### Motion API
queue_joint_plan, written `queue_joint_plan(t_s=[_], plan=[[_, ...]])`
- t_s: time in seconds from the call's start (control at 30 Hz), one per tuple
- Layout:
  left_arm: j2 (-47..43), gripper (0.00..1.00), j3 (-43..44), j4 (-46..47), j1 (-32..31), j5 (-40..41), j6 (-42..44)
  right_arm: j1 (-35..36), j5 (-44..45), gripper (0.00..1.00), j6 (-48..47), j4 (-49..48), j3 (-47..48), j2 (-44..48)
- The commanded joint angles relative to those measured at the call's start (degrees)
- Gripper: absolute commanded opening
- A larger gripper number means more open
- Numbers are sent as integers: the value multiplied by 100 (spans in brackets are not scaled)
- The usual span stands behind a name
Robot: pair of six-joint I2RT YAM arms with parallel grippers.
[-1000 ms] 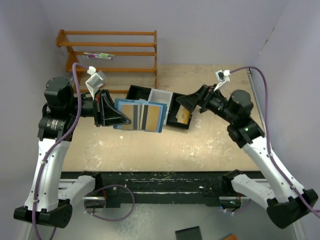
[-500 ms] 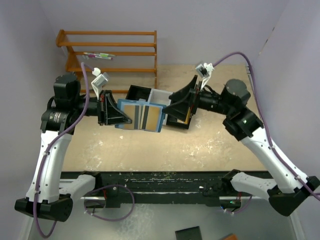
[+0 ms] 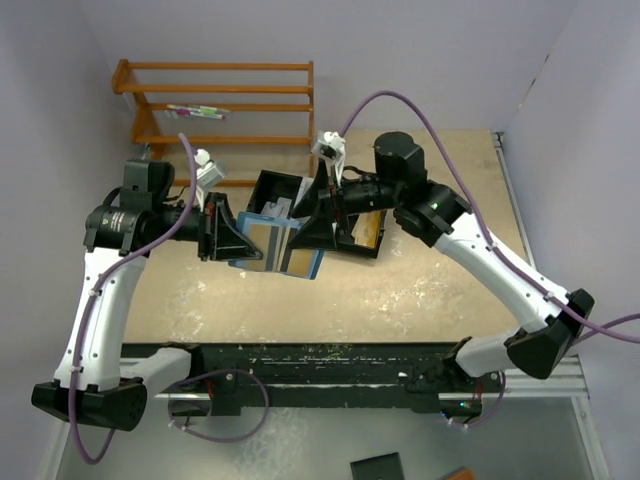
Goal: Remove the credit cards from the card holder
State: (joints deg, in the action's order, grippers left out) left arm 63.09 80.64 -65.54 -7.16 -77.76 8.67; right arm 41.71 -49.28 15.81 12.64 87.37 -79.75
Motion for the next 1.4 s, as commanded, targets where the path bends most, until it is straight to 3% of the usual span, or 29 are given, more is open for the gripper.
queue_joint_plan(t_s=[0.0,0.13,0.27,0.3,0.37,0.47,0.63,0.83,0.9,0.97,1.03,1.07,1.13,1.2,1.3,1.37], plan=[[-80,2,332,-60,-12,-287,279,23,-215,88,-159,-118,-164,255],[-89,2,388,-48,-14,-282,276,27,-384,77,39,-477,-486,476],[-54,2,390,-38,-14,-239,281,21,-588,48,363,-846,-726,537],[-56,2,377,-38,-14,-232,283,30,-624,47,434,-943,-767,532],[-45,2,342,-51,-14,-261,298,30,-682,61,502,-1060,-745,482],[-28,2,330,-138,-16,-302,357,75,-838,69,567,-1231,-583,304],[40,2,340,-338,-52,-421,487,295,-995,67,612,-1232,-38,-297],[89,2,372,-635,-146,-393,750,560,-1117,48,583,-1073,521,-864],[112,2,409,-783,-175,-340,888,615,-1156,32,492,-914,644,-970],[139,2,477,-952,-187,-288,1067,619,-1177,5,417,-780,671,-1004],[155,3,516,-1000,-189,-196,1145,619,-1178,0,387,-680,615,-963],[150,12,518,-946,-189,-136,1058,619,-1175,0,380,-646,564,-930],[65,46,438,-510,-185,2,553,614,-1153,0,422,-719,453,-821],[-131,70,296,291,-182,192,-30,579,-767,0,669,-1038,288,-653],[-654,93,-147,1706,-181,530,-1192,557,234,0,1398,-2191,-164,-267],[-1027,98,-433,2430,-181,638,-1691,557,1085,0,1984,-2959,-591,72]])
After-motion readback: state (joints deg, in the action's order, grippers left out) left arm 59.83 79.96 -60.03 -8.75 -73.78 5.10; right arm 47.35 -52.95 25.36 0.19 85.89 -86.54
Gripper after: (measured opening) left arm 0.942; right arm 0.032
